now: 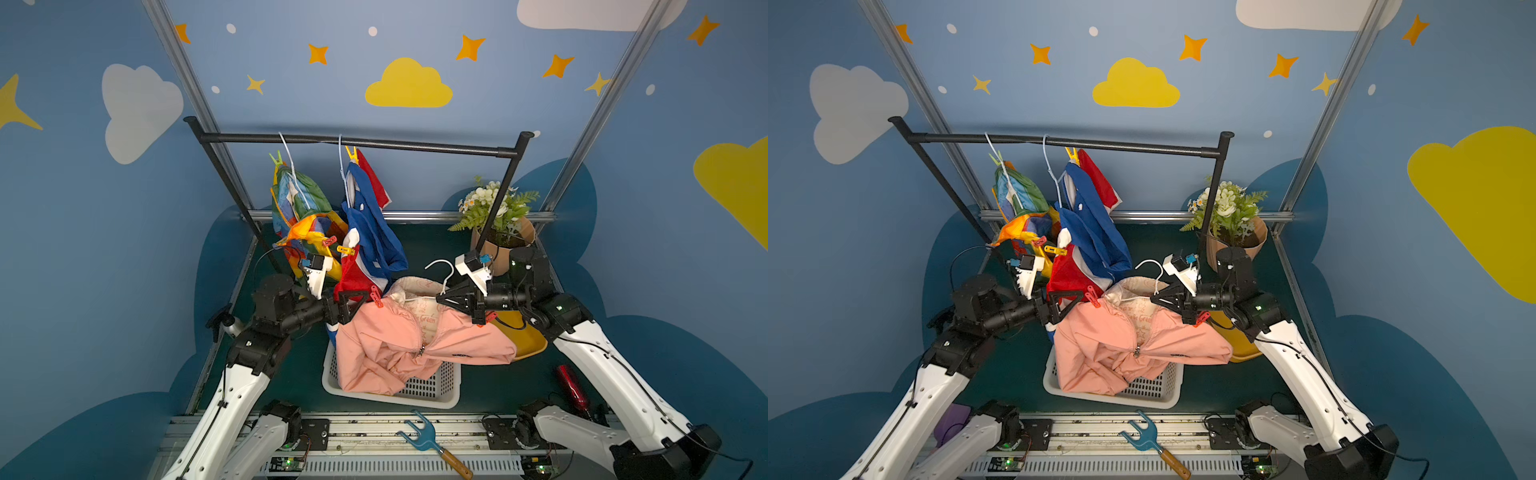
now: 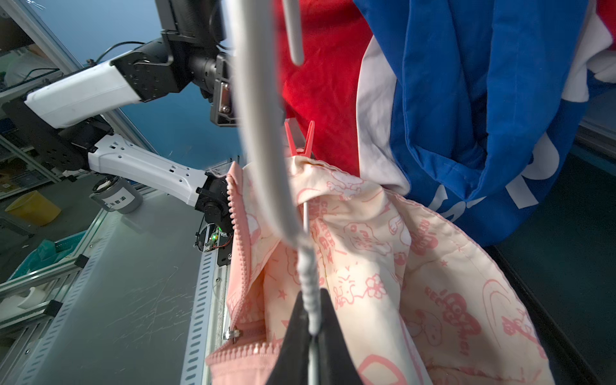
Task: Remove the clothespins securing jackets to the hanger
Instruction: Remove the clothespin from the hanger.
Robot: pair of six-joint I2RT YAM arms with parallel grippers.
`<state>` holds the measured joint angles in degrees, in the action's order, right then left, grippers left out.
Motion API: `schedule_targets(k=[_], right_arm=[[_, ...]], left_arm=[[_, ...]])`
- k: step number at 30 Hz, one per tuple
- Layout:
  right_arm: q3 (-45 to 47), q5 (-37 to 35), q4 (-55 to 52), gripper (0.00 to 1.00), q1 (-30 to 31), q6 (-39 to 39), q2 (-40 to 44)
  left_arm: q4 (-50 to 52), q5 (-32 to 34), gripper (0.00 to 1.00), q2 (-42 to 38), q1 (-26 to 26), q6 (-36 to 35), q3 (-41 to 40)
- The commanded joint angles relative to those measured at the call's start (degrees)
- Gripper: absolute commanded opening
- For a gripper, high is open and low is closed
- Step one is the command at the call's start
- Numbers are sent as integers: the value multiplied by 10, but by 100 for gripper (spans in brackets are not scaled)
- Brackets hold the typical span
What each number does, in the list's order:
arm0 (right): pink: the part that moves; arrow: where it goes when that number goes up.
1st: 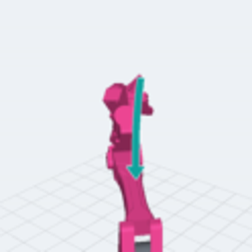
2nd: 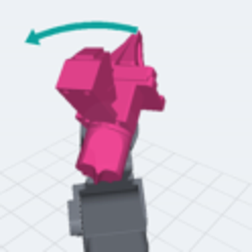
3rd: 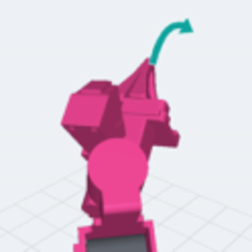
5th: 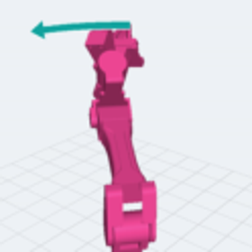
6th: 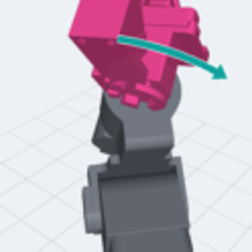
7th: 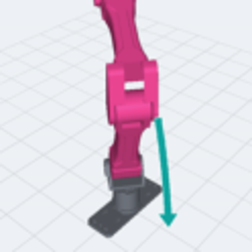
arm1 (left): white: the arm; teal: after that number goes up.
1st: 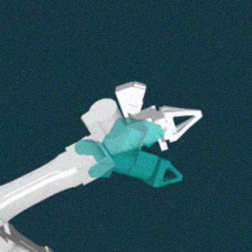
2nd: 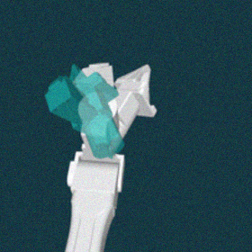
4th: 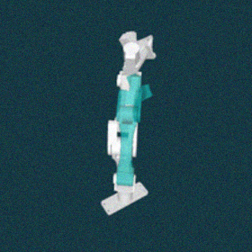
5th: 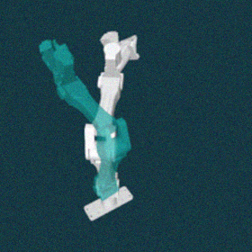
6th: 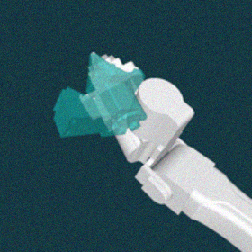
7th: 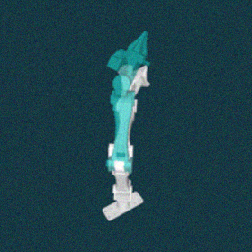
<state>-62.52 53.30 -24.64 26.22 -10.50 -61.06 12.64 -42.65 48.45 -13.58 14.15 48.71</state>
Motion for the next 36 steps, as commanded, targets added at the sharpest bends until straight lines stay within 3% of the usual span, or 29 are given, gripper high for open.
schedule_targets(k=[1, 4, 9, 13, 19, 22, 27, 36], right_arm=[[1, 19, 13, 0, -9, 0, 17], [-2, 27, 9, 0, -12, 0, 14], [-12, 30, 11, 0, -17, 0, 4], [-22, 26, 5, 0, -26, -5, -7], [-16, 27, 7, 0, -38, 4, 6], [-13, 21, 3, 0, -47, 9, 17], [-3, 27, 31, 0, -42, 31, 18], [-3, 8, 26, 0, -21, 29, 21]], left_arm=[[-34, -123, 82, 28, 7, -30, 34], [-16, -135, 82, 34, 8, -57, 48], [-63, -158, 81, 30, 9, -35, 32], [-57, -115, 81, 40, 8, -45, 31], [-49, -170, 79, 81, 12, -49, 64], [3, -134, 79, 70, 11, -71, 83], [12, 38, 85, -18, 9, -41, 53], [94, 143, 85, -106, -78, -72, 94]])
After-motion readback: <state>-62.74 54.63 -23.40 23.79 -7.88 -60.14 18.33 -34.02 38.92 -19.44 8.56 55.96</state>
